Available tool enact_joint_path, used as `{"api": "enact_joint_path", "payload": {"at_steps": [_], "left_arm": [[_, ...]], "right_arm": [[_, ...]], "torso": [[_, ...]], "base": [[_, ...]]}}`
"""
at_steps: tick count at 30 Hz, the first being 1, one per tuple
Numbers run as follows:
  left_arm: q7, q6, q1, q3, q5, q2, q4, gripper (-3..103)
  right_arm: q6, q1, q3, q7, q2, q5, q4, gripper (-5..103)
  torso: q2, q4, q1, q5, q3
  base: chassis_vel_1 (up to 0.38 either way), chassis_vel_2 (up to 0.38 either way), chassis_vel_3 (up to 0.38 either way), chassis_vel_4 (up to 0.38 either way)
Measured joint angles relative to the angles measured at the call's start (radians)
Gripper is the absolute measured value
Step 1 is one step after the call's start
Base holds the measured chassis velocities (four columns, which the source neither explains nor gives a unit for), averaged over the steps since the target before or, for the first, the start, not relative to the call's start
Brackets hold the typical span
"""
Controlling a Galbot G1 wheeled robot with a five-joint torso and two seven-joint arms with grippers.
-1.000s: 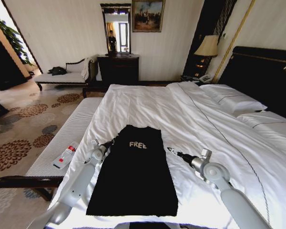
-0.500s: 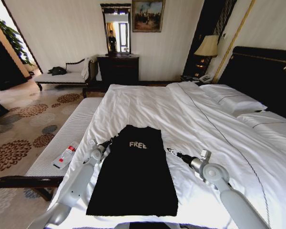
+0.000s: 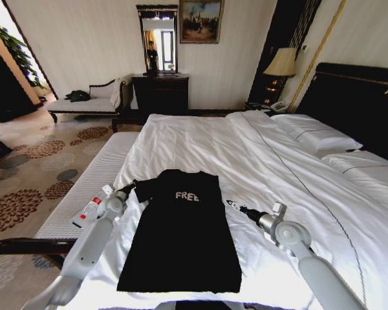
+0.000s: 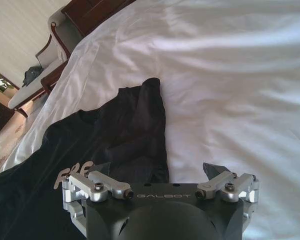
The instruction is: Fold the clothes on the bed.
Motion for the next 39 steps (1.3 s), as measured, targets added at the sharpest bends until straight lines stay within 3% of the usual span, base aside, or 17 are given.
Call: {"api": "enact_joint_path", "payload": {"at_steps": [7,24,32,35,39], "left_arm": [[0.0,-0.002,0.006,0.002,-0.006,0.025,0.012,0],[0.01,-0.002,-0.115,0.045,-0.035,0.04,0.139,0],[-0.014,-0.008,-0.099,0.076,0.052,0.013,0.016,0],[-0.017,-0.007,-0.08,0.123,0.132,0.013,-0.078,0],[-0.019,0.001,-0.068,0.183,0.174,0.026,-0.15,0]], "right_arm": [[0.001,-0.016,0.01,-0.008,-0.002,-0.001,0.005,100],[0.002,-0.029,0.014,-0.01,-0.007,-0.004,0.004,100],[0.003,-0.028,0.012,-0.013,0.001,-0.008,-0.002,100],[0.003,-0.039,0.016,-0.015,0.005,-0.011,0.001,100],[0.005,-0.054,0.03,-0.026,0.005,-0.017,0.004,100]], "torso": [[0.0,0.0001,0.0,-0.0002,0.0],[0.0,0.0,0.0,0.0002,0.0],[0.0,0.0001,0.0,0.0002,0.0],[0.0,0.0001,0.0,0.0003,0.0],[0.0,0.0,0.0,0.0002,0.0]], "base": [[0.0,0.0,0.0,0.0],[0.0,0.0,0.0,0.0],[0.0,0.0,0.0,0.0],[0.0,0.0,0.0,0.0],[0.0,0.0,0.0,0.0]]}}
